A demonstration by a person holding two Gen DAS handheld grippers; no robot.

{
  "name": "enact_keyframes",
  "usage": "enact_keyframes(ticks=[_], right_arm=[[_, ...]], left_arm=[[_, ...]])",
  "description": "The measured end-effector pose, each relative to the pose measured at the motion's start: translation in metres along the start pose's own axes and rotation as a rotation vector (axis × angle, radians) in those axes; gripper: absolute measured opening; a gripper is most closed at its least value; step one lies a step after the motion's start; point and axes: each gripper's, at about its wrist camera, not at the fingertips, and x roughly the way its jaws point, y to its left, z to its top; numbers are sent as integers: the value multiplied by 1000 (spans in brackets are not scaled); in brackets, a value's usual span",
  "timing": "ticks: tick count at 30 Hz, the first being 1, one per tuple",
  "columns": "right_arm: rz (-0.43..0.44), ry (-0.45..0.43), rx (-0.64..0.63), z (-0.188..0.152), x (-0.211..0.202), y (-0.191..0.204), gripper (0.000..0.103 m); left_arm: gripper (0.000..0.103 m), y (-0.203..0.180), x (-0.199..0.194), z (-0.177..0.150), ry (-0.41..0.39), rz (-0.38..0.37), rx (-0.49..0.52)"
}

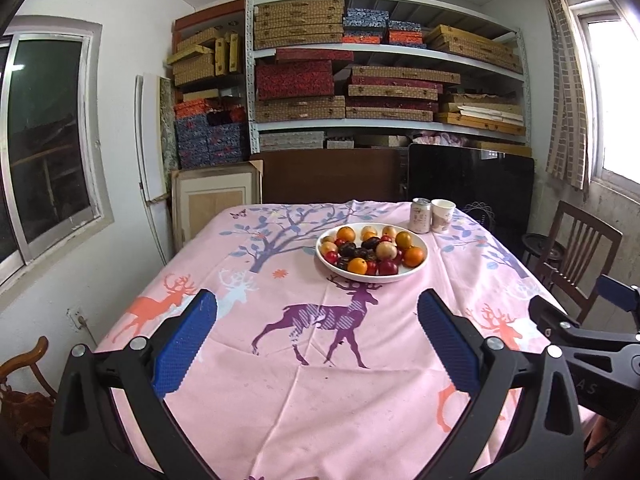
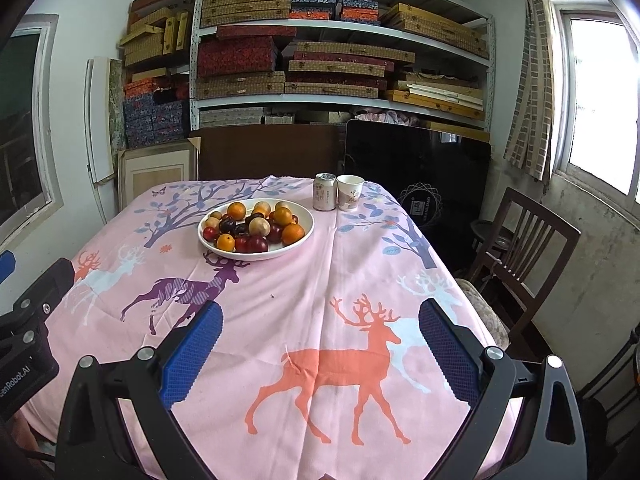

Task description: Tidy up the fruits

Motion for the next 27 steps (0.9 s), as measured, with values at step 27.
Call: enact_keyframes(ticks=[27], right_arm=[[-20,36,8,-3,10,-1,99]], left_arm=[[99,-7,24,-6,71,-23,19]])
